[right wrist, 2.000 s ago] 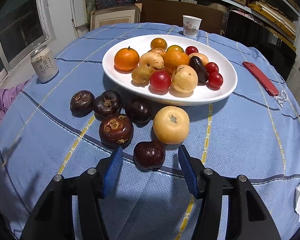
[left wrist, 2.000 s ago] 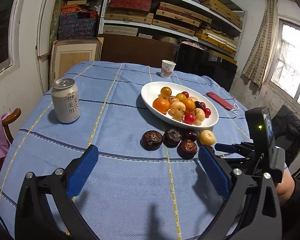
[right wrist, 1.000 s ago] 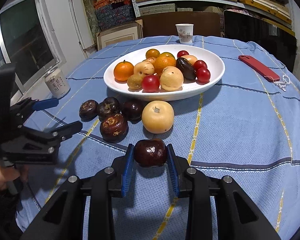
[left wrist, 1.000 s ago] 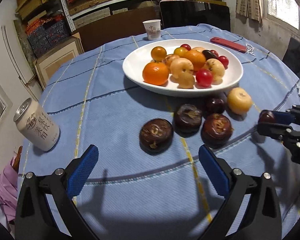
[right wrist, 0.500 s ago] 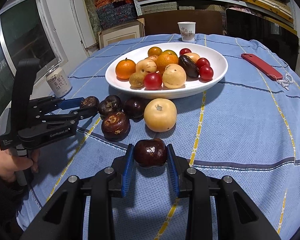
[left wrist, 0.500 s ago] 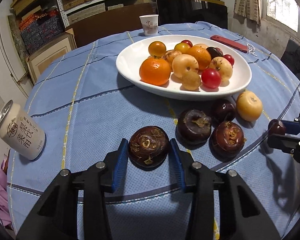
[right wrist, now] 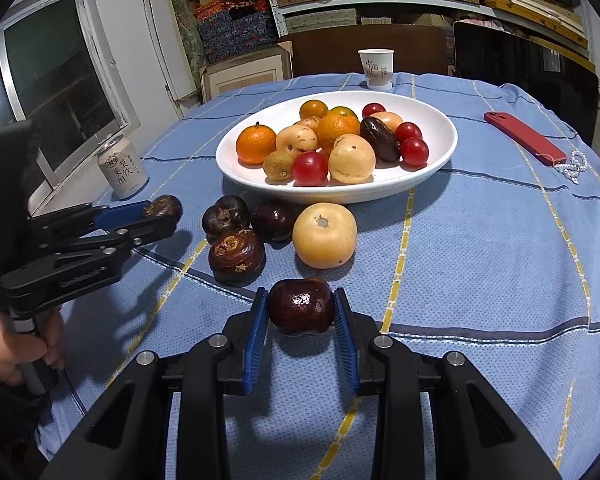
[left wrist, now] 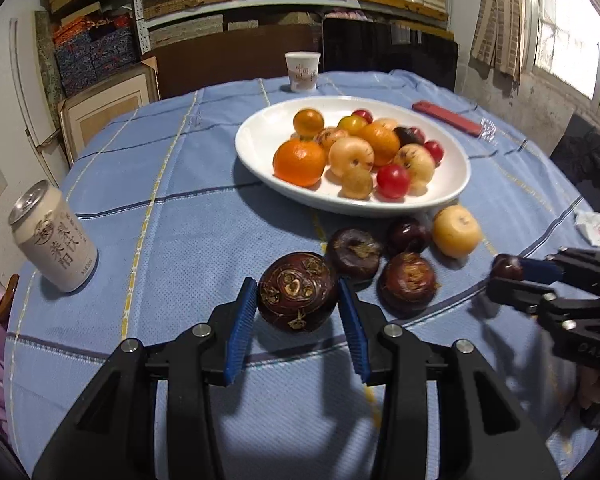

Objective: Organize fruits
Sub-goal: 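Carry both dark brown fruits onto the white plate and open both grippers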

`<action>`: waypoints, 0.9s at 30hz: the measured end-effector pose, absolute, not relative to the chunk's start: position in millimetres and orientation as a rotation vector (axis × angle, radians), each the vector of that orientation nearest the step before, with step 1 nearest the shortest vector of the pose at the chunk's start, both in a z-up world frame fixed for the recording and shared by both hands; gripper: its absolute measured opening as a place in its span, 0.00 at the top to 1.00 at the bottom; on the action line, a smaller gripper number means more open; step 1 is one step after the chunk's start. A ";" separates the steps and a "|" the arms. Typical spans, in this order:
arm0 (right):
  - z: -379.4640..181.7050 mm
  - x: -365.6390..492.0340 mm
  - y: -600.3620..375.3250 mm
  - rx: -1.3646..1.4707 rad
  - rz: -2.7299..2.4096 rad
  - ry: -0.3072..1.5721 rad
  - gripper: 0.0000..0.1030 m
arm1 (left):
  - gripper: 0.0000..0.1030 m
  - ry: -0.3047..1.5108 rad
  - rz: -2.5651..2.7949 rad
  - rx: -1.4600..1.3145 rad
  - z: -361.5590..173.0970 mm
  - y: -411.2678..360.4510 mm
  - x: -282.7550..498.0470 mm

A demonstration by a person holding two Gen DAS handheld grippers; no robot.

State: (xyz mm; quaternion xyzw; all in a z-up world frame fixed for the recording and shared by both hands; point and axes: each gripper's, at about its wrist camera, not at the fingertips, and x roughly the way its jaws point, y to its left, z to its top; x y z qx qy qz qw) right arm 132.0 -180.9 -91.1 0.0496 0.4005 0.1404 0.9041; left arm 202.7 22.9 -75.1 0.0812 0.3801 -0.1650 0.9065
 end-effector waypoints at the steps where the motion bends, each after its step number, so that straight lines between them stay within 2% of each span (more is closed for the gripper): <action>1: -89.4 130.8 -180.5 0.097 0.283 0.820 0.68 | 0.60 0.773 -0.344 0.159 -70.4 21.6 196.4; 14: -12.7 81.9 -185.3 0.011 0.245 0.649 0.68 | 0.60 0.595 -0.362 0.122 0.8 9.2 130.4; 27: 27.4 52.4 -189.3 -0.017 0.221 0.567 0.68 | 0.60 0.535 -0.353 0.117 26.3 7.3 104.8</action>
